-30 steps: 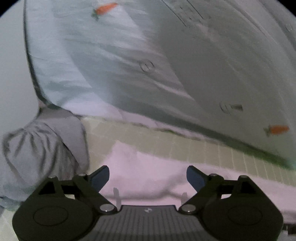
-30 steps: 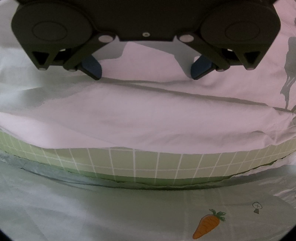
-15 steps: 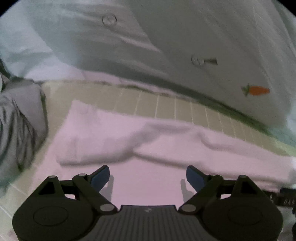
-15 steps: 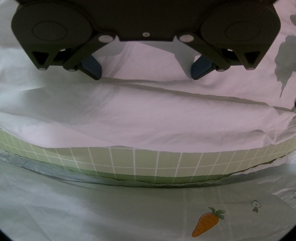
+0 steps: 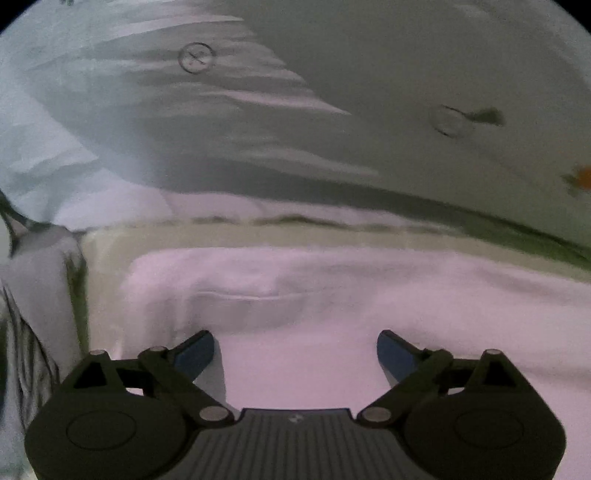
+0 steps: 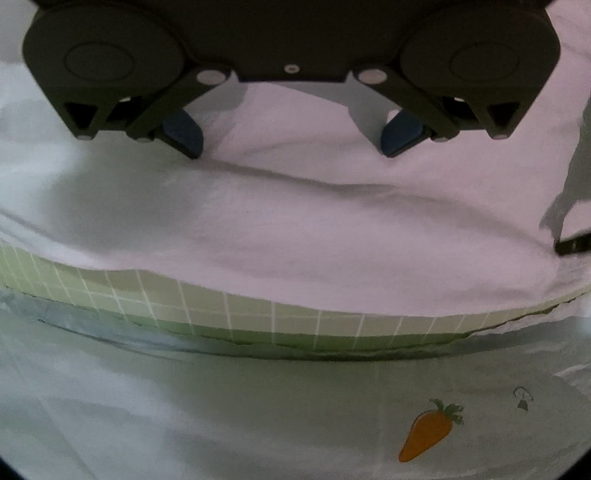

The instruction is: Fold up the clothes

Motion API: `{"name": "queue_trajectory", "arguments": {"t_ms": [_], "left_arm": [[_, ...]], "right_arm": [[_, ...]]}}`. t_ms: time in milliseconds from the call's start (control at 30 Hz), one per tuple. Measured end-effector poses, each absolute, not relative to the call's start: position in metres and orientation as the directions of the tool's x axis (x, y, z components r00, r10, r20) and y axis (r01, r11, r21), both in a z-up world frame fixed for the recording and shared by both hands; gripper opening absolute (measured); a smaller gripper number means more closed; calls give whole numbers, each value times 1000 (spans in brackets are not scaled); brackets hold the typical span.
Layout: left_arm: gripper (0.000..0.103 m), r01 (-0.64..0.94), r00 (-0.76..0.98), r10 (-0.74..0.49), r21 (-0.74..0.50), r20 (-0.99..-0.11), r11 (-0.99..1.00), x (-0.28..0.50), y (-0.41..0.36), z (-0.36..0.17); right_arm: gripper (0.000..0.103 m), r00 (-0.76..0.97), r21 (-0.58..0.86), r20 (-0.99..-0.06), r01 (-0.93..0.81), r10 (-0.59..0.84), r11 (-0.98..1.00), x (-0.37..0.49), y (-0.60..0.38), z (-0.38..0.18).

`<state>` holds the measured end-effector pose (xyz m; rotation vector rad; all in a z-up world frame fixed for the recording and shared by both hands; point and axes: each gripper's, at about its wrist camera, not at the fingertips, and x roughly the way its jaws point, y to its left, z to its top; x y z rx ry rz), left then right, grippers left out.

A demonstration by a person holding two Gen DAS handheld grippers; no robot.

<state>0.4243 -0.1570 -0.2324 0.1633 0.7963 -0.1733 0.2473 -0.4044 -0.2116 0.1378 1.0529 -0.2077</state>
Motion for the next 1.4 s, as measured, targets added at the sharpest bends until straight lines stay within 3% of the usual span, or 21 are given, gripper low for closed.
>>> {"name": "queue_trajectory", "arguments": {"t_ms": [167, 467, 733, 967, 1033, 1133, 1300, 1333, 1400], "left_arm": [[95, 120, 705, -67, 26, -706, 992, 429, -149, -207], [95, 232, 633, -183, -41, -752, 972, 321, -166, -172], [95, 383, 511, -338, -143, -790, 913, 192, -218, -145], [95, 481, 499, -366, -100, -786, 871, 120, -283, -125], [95, 485, 499, -359, -89, -789, 870, 108, -300, -122], [95, 492, 495, -356, -82, -792, 867, 93, -322, -118], [95, 505, 483, -357, -79, -800, 860, 76, -351, -115], [95, 510, 483, -357, -75, -800, 857, 74, -356, -114], [95, 523, 481, -360, -68, -800, 850, 68, -366, -113]], "right_arm": [[103, 481, 36, -872, 255, -94, 966, 238, -413, -208], [103, 551, 67, -825, 315, -125, 947, 169, -460, -164], [103, 580, 47, -764, 487, -282, 872, 59, -556, -135], [102, 506, 53, -751, 686, -423, 726, -6, -678, -147], [99, 491, 87, -766, 719, -416, 689, -14, -710, -156], [95, 527, 253, -797, 736, -295, 628, -22, -744, -171], [75, 630, 479, -765, 695, -134, 537, -26, -757, -195], [44, 656, 501, -745, 670, -122, 548, -25, -755, -193], [7, 723, 569, -686, 604, -82, 559, -29, -753, -186]]}}
